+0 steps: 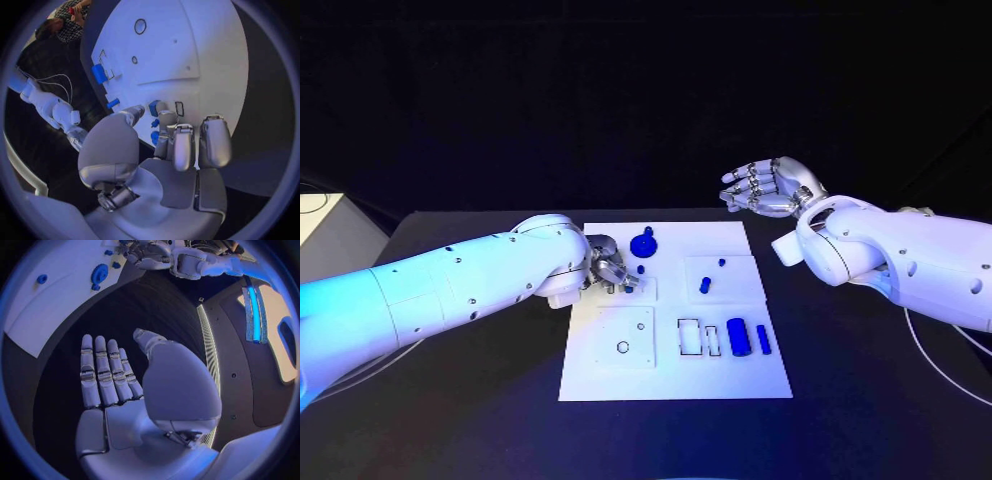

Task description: Assemble the parts on the task board

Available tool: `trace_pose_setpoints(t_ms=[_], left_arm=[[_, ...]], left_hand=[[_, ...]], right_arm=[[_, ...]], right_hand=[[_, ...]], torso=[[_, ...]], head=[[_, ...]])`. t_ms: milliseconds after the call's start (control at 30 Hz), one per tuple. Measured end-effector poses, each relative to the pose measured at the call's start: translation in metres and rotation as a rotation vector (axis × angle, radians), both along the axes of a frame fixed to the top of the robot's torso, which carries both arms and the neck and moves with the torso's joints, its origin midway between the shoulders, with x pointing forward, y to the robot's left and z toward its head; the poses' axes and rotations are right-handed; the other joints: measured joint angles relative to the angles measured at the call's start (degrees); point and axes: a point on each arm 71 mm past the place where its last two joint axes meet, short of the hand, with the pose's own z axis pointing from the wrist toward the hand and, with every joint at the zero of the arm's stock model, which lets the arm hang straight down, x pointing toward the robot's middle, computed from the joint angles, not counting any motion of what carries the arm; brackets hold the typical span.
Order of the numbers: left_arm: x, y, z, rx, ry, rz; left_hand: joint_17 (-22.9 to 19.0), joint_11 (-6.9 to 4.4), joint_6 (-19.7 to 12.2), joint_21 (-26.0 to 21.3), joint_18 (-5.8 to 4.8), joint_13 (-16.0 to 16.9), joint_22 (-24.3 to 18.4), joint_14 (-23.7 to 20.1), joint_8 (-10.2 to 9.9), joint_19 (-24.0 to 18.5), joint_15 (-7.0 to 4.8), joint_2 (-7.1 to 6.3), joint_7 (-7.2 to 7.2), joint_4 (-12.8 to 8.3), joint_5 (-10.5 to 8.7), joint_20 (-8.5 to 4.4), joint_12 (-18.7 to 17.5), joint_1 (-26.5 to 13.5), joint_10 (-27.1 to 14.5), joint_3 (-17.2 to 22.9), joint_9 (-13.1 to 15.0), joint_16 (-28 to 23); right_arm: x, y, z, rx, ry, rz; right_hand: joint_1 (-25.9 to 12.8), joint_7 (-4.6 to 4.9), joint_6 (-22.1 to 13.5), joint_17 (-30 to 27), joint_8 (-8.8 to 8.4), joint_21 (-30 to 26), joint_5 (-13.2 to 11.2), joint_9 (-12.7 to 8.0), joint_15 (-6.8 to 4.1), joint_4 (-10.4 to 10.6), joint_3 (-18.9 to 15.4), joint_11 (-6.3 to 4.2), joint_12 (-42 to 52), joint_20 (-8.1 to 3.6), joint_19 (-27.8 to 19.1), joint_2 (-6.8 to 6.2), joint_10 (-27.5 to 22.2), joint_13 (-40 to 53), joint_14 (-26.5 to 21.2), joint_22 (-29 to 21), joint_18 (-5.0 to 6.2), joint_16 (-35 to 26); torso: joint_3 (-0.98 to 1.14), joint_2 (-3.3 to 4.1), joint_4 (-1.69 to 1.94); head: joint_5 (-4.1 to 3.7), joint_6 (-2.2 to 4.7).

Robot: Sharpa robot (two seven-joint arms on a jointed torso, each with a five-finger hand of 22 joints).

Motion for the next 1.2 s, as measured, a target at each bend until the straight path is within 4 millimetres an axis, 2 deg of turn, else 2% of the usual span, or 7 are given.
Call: trace_pose_setpoints(t_ms=[133,233,700,800,967,1067,1200], left_arm=[[-0.001,0.002,0.0,-0.004,0.001,0.003],[-0.001,0.005,0.001,-0.008,0.0,0.008],[-0.003,0.009,0.021,-0.07,-0.019,0.02],[-0.003,0.011,0.027,-0.088,-0.023,0.025],[-0.002,0.018,0.036,-0.115,-0.028,0.04],[0.0,0.023,0.039,-0.125,-0.029,0.052],[0.005,0.029,0.042,-0.136,-0.03,0.072]], left_hand=[[0.0,0.0,0.2,0.0,0.0,0.36,0.04,0.0,-0.2,0.0,0.0,0.8,0.2,-0.03,-4.7,0.0,0.0,-0.8,0.0,-2.18,0.07,0.0],[0.0,0.0,0.2,0.0,0.0,0.61,0.04,0.0,-0.21,0.0,0.0,0.8,0.21,-0.02,-5.81,0.0,0.26,-0.8,0.0,-2.62,0.13,0.0],[0.0,0.13,0.2,-0.32,0.0,-0.35,-0.15,0.0,-0.2,0.0,0.01,0.8,0.21,-0.1,-6.4,0.0,0.15,-0.79,-0.13,-3.19,0.18,0.0],[0.0,0.58,-0.44,-0.92,0.01,-2.49,-0.96,0.0,-0.67,0.0,0.01,1.63,0.6,-0.02,-6.4,0.0,-1.51,0.06,-1.92,-3.89,0.17,0.0],[0.0,1.84,-3.63,-2.85,0.01,-10.03,-3.96,-0.1,-2.55,-1.48,0.76,2.61,2.03,-0.1,-5.92,1.04,-6.67,4.28,-8.07,-4.29,-0.25,0.0],[0.0,2.57,-5.15,-3.33,0.01,-11.46,-5.0,-0.19,-3.73,-2.08,1.46,3.31,2.85,-0.26,-5.72,1.45,-7.9,6.96,-9.75,-3.28,-0.92,-0.38],[0.0,2.96,-5.55,-4.05,0.01,-11.81,-6.12,0.01,-4.31,-2.48,1.67,3.29,3.27,-0.34,-5.72,1.85,-7.94,8.35,-10.14,-2.28,-1.56,-0.82]], right_arm=[[0.0,0.0,0.0,0.0,0.0,0.0],[0.001,-0.001,0.0,-0.001,0.0,-0.001],[0.002,-0.003,-0.001,-0.004,0.001,-0.01],[0.002,-0.004,-0.001,-0.004,0.001,-0.012],[0.003,-0.005,-0.002,-0.006,0.001,-0.015],[0.003,-0.006,-0.002,-0.006,0.001,-0.017],[0.004,-0.008,-0.002,-0.006,0.0,-0.02]], right_hand=[[0.0,0.0,0.0,-0.49,-0.22,0.0,0.0,-0.11,0.24,-0.21,-0.21,0.0,0.0,0.07,-0.69,0.0,0.0,-0.41,-0.61,-0.65,0.01,-0.68],[0.0,0.0,0.0,-1.01,-0.22,0.0,0.0,-0.16,0.39,-0.24,-0.24,0.0,0.0,0.46,-1.08,0.0,0.0,-0.78,-0.84,-1.33,0.01,-1.11],[-0.22,0.0,0.0,-1.71,-0.22,0.0,0.0,-0.22,0.39,-0.4,-0.4,0.2,0.0,0.68,-1.69,0.23,-0.2,-1.25,-1.24,-2.16,0.01,-1.68],[-0.22,0.0,0.0,-1.75,-0.22,0.0,0.0,-0.22,0.5,-0.4,-0.4,0.2,0.0,0.68,-1.69,0.23,-0.2,-1.25,-1.34,-2.2,0.0,-1.68],[-0.22,0.0,0.0,-1.84,-0.21,0.0,0.0,-0.22,0.6,-0.55,-0.55,0.2,0.0,0.68,-1.69,0.23,-0.2,-1.34,-1.44,-2.3,0.0,-1.68],[-0.22,0.0,0.0,-2.13,-0.21,0.0,0.0,-0.22,0.6,-0.55,-0.55,0.2,0.0,0.68,-1.69,0.23,-0.2,-1.52,-1.44,-2.61,0.0,-1.68],[-0.22,0.0,0.0,-2.41,-0.21,0.0,0.0,-0.22,0.29,-0.8,-0.3,0.23,0.0,0.68,-1.69,0.23,0.1,-1.69,-1.13,-2.92,0.01,-1.68]], torso=[[0.03,0.0,0.0],[0.02,0.01,0.0],[0.06,-0.04,0.01],[0.07,-0.08,0.02],[0.1,-0.05,0.03],[0.1,-0.04,0.03],[0.1,0.0,0.02]], head=[[0.01,0.46],[0.01,0.94],[0.02,2.16],[-0.05,2.31],[-0.12,2.79],[-0.04,2.97],[0.08,3.19]])
